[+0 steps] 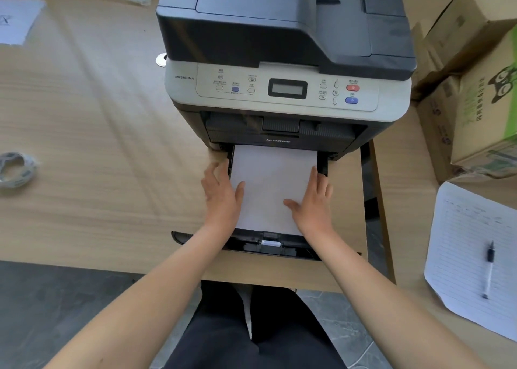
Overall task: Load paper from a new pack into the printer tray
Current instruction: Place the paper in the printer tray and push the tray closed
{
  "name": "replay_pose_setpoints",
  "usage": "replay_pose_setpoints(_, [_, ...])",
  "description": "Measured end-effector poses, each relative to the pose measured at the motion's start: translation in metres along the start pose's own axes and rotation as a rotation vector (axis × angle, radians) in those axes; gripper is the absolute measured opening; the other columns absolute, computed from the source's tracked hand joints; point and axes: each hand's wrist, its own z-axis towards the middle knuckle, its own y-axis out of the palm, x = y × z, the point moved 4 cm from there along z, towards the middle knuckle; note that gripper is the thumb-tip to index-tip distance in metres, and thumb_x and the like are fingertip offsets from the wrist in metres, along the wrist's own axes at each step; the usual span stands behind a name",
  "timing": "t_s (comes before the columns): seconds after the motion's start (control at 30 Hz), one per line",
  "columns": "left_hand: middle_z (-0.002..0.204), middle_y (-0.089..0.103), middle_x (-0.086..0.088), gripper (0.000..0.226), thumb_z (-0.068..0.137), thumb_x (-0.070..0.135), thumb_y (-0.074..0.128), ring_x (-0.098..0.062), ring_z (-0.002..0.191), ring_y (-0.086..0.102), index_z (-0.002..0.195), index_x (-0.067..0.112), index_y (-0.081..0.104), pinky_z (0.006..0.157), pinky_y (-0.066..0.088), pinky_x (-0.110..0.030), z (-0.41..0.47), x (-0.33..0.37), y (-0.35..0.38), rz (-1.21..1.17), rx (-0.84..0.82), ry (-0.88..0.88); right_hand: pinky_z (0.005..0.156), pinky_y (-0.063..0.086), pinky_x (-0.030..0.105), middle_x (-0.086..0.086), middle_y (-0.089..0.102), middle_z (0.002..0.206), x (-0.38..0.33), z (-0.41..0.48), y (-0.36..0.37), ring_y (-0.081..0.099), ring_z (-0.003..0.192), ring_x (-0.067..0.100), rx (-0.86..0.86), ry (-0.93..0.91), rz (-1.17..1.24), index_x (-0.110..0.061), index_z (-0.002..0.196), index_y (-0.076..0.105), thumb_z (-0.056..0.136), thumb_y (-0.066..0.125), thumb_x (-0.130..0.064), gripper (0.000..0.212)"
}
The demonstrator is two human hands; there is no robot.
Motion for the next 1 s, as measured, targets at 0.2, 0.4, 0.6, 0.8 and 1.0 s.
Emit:
replay_pose_setpoints(0.2, [0.140,0.031,-0.021,0.071,0.093,0.040,0.052,-0.037,0.126,0.033,0.144,-0.002,0.027,0.106,0.037,-0.044,0.002,-0.023,0.010,-0.030,-0.153,-0.101,0.119,0.011,0.047,0.013,0.026,0.156,0.010,-0.003,0.003,0.020,0.145,0.031,0.076,-0.182,-0.325,-0.010,0.153,0.021,0.085,0.054,-0.060,0.091])
replay_pose_setpoints(0.4, [0.152,0.014,-0.015,0.144,0.053,0.057,0.083,-0.031,0.139,0.017,0.150,0.002,-0.009,0.117,0.017,-0.040,-0.007,-0.028,0.009,0.079,-0.433,-0.028,0.121,-0.006,0.045,0.004,0.009,0.162,0.019,-0.006,0.007,-0.005,0.151,0.022,-0.186,-0.398,-0.435,-0.020,0.155,0.010,0.063,0.050,-0.086,0.120])
replay_pose_setpoints(0.6, [0.153,0.015,-0.015,0.143,0.054,0.055,0.084,-0.033,0.139,0.021,0.150,0.002,-0.008,0.117,0.021,-0.040,-0.006,-0.024,0.008,0.165,-0.417,-0.033,0.122,-0.003,0.040,0.006,0.007,0.162,0.020,-0.004,0.005,-0.005,0.150,0.024,-0.208,-0.309,-0.319,-0.026,0.154,0.014,0.063,0.061,-0.078,0.114])
replay_pose_setpoints(0.8, [0.131,0.042,-0.014,0.049,0.093,0.027,0.054,-0.027,0.122,0.046,0.137,0.007,0.043,0.104,0.040,-0.037,0.015,-0.027,-0.027,-0.323,-0.064,-0.166,0.104,0.031,0.036,0.013,0.047,0.132,0.024,0.024,-0.056,0.036,0.126,0.029,0.111,-0.089,0.130,-0.010,0.133,0.051,0.095,0.053,-0.027,0.042])
replay_pose_setpoints(1.0, [0.101,0.064,-0.013,0.015,0.090,0.012,0.054,-0.029,0.093,0.060,0.099,0.006,0.065,0.076,0.049,-0.034,0.031,-0.010,-0.044,-0.107,-0.211,-0.092,0.076,0.041,0.026,0.018,0.063,0.114,0.032,0.039,-0.083,0.059,0.105,0.032,-0.127,0.062,0.151,0.002,0.111,0.063,0.093,0.050,-0.006,0.024])
